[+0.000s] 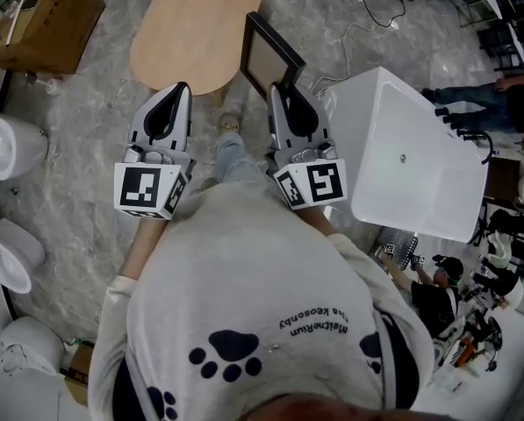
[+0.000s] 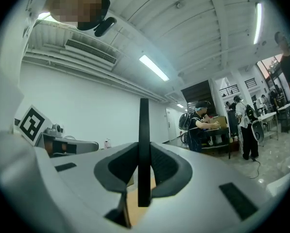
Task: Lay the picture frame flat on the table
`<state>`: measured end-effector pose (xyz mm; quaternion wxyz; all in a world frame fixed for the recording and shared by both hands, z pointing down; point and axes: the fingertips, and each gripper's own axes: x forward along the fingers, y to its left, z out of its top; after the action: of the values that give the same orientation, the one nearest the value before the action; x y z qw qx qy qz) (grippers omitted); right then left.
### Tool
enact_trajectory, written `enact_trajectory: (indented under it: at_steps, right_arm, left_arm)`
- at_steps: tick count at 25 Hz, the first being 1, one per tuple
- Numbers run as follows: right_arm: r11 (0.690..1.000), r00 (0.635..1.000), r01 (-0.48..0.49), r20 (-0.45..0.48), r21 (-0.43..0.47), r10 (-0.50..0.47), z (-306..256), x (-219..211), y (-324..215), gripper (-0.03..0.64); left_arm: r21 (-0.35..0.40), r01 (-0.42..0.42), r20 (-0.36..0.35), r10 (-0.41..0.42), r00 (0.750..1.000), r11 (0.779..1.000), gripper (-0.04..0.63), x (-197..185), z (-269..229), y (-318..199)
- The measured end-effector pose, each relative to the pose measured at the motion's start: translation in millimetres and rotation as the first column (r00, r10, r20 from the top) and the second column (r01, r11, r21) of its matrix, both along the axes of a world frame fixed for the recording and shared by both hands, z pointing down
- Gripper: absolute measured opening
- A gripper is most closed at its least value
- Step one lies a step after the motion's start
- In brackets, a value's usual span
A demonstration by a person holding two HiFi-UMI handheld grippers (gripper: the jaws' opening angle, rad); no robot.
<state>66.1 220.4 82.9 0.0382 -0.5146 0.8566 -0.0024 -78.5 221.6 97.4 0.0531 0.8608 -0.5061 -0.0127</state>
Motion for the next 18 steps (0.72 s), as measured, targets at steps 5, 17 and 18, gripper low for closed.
enact_trajectory:
  at_steps: [5,17,18]
  right_arm:
    - [0.999,0.999,0.04,0.005,-0.028,-0.039,9,3,-49,0.078]
    - [0.989,0.993,0.114,0.04,-0.094,-0.111,23,21,-151,0.078]
    - [0.988,0.992,0.122,0.044,-0.098,-0.118,24,21,-159,0.078]
  left_arm:
    - [-0.017,0.026,0.005,-0.026,1.0,1.0,0.011,5,4,-44]
    - [-0.06,0.081,0.041,-0.079,0.996,0.995,0.011,27,8,-141]
    - [-0.062,0.086,0.044,-0.083,0.996,0.994,0.011,27,8,-149]
